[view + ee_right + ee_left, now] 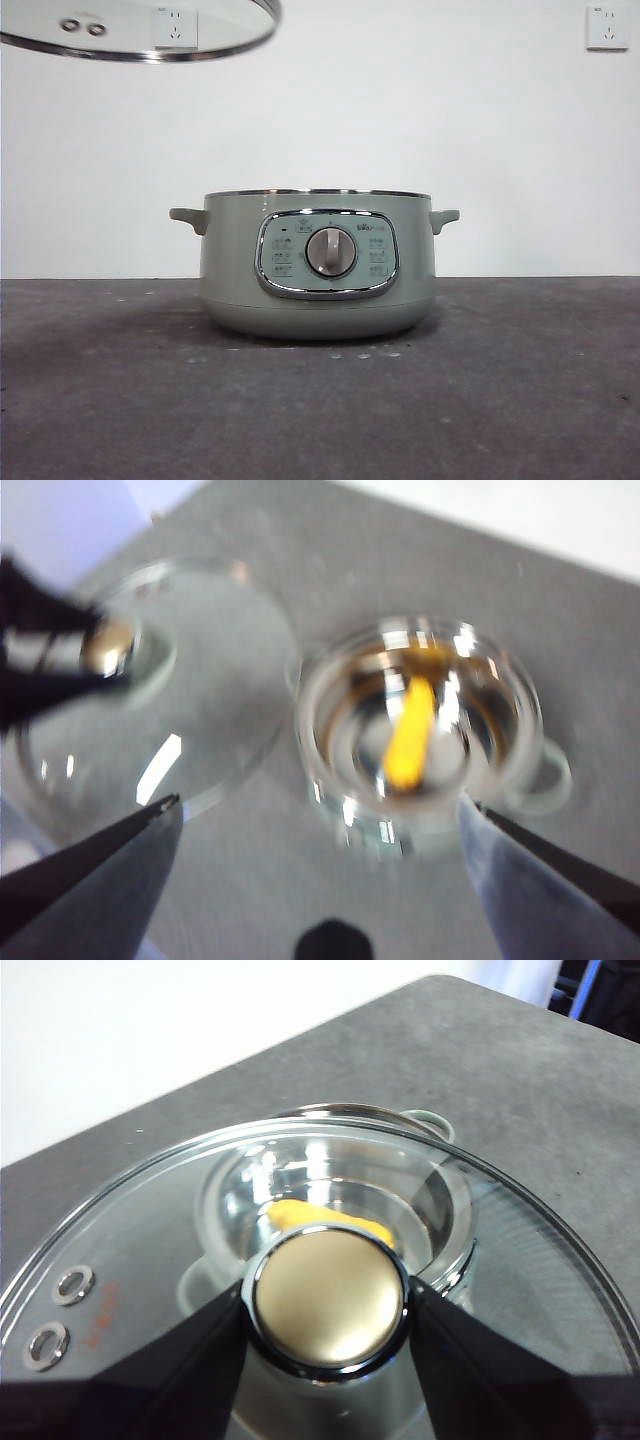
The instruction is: Pick up the corn,open the lid,put the corn in the pot,close the lid
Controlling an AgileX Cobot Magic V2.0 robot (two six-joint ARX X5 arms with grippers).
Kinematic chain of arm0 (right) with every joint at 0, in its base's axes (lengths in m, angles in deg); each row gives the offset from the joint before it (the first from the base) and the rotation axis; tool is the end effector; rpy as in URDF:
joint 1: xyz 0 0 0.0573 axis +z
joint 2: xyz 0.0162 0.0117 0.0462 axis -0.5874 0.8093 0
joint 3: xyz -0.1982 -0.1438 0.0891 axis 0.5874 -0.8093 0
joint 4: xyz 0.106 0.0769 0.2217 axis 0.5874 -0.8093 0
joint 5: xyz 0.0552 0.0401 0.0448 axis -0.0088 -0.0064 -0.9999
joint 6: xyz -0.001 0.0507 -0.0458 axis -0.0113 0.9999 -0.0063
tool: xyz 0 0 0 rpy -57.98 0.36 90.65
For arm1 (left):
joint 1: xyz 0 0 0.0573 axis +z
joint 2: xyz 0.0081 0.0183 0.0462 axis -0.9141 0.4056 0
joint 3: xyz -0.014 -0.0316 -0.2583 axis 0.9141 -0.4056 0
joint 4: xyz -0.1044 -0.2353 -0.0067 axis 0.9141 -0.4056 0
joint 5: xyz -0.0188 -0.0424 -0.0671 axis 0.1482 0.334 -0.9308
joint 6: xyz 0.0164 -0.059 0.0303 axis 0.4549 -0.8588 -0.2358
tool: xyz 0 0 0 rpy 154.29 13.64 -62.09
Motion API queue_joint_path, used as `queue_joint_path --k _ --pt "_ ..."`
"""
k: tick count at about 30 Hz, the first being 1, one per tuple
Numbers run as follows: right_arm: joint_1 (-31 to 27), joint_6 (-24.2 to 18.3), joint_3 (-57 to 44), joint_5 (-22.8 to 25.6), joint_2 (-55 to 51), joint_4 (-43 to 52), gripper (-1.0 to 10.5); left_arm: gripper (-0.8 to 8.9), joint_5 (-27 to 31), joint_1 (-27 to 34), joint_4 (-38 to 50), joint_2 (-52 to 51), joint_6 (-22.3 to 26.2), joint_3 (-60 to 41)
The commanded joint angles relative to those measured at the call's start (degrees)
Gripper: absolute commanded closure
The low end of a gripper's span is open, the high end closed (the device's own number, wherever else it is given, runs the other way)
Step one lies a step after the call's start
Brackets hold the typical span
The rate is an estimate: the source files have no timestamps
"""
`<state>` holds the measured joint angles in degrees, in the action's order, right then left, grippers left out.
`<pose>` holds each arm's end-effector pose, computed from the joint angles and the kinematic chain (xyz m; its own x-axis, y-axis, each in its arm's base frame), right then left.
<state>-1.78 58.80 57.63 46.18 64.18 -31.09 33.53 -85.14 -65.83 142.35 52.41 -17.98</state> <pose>0.1957 0.1421 0.4949 0.5594 0.5586 -0.6125 -0.6489 0.7548 0.0957 0.2181 -0.0905 0.3733 0.7323 -0.5500 -0.4014 0.6147 0.7876 0.0422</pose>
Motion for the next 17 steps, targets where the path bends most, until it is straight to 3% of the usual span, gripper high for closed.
queue_joint_path --k 1,5,11,17 --pt "0.09 -0.46 -12.96 2.62 -8.31 -1.51 4.8 8.21 -0.61 -1.31 5.09 2.19 0.09 2.10" --pt "0.09 1.03 -27.23 6.60 -19.76 -1.51 4.8 8.21 -0.57 -3.26 7.48 7.41 0.09 3.93" --pt "0.09 5.29 -46.58 6.62 -37.18 -1.51 4.8 8.21 -0.09 -7.30 8.33 20.50 0.09 13.46" --pt "0.09 8.96 -54.88 6.60 -47.23 -1.51 4.8 8.21 2.62 -9.16 9.01 33.55 0.31 22.80"
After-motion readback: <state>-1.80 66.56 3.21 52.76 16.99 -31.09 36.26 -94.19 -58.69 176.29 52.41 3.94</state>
